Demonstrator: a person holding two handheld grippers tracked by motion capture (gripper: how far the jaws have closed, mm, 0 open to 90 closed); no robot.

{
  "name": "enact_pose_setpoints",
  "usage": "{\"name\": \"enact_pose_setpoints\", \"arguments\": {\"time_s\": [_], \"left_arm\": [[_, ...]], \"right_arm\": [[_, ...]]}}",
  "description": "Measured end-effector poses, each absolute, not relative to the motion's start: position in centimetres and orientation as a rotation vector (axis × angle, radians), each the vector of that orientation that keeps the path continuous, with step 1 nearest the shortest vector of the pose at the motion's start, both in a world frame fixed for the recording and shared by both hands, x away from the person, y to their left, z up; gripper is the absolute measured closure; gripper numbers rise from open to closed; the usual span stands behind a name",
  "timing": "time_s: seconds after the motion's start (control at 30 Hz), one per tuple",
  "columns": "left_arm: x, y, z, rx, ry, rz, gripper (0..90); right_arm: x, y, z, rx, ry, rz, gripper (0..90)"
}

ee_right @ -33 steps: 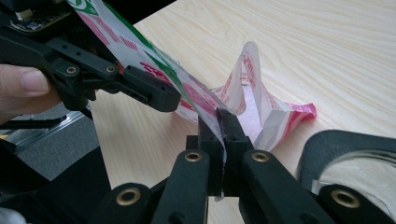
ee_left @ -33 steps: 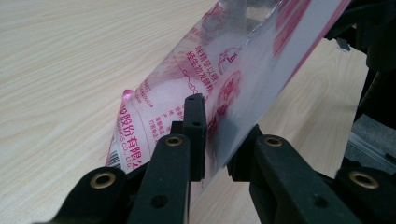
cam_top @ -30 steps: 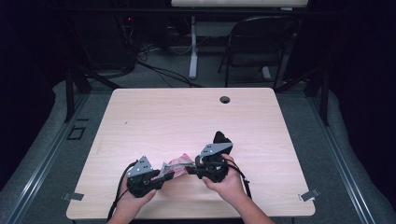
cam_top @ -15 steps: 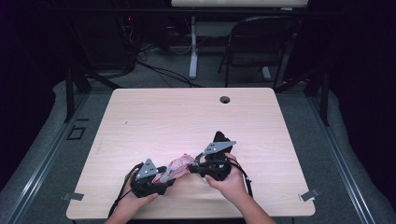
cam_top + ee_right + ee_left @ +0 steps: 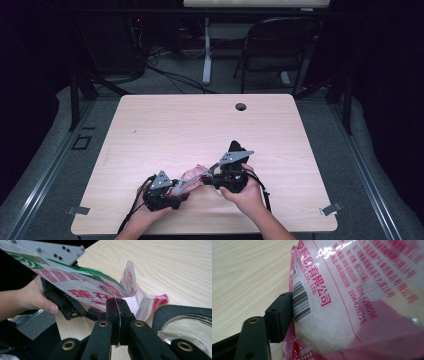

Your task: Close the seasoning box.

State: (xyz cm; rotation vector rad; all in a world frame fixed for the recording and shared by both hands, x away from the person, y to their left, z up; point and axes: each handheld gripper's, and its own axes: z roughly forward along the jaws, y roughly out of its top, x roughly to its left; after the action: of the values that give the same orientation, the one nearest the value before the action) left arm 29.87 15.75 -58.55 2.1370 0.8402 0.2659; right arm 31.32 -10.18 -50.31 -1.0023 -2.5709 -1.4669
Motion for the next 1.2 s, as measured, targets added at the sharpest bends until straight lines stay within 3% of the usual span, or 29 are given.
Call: {"name": "enact_pose_setpoints", "arguments": {"time_s": [0.6, 0.87, 1.03, 1.2], "left_arm": [[30.7, 14.8, -58.8, 2.157, 0.850, 0.259, 31.5], [30.7, 14.6, -58.8, 2.163, 0.831, 0.325, 33.8], [31.0, 14.4, -58.8, 2.167, 0.853, 0.318, 30.2], [30.8, 14.0, -58.8, 2.197, 0.828, 0.351, 34.7]], "right_arm": [[31.2, -10.2, -50.5, -1.004, -2.562, -1.476, 90.0], [31.1, -10.1, -50.6, -1.001, -2.569, -1.476, 90.0], [31.1, -10.2, -50.6, -1.007, -2.568, -1.475, 90.0], [31.1, -10.0, -50.7, -1.005, -2.567, -1.475, 90.0]]}}
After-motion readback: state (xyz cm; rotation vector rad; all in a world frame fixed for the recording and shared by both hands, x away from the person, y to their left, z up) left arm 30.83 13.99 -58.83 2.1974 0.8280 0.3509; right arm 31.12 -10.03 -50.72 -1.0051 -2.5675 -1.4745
